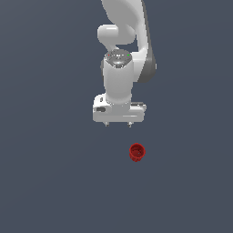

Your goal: Pick up the object and move it to a goal position.

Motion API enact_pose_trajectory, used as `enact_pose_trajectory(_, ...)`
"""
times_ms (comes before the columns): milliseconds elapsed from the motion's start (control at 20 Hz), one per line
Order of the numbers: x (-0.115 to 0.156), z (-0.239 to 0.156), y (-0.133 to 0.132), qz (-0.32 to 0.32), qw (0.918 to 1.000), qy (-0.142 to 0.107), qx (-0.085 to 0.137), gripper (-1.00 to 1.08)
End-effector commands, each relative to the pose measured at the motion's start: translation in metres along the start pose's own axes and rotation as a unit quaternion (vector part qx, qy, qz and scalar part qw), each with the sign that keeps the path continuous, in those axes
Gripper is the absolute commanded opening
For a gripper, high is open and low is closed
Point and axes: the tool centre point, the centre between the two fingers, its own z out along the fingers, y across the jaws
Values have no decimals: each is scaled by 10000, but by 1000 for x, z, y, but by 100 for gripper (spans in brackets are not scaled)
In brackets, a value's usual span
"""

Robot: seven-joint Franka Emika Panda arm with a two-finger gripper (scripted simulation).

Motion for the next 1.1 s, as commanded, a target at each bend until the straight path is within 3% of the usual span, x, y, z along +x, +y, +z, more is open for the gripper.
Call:
enact_pose_trajectory(0, 0, 0, 0, 0, 10000, 0, 0, 100)
enact_pose_trajectory(600, -7, 13, -14, -108, 9998, -110, -94, 100)
enact_pose_trajectory(1050, 6, 22, -23, 126, 9998, -118, -83, 100)
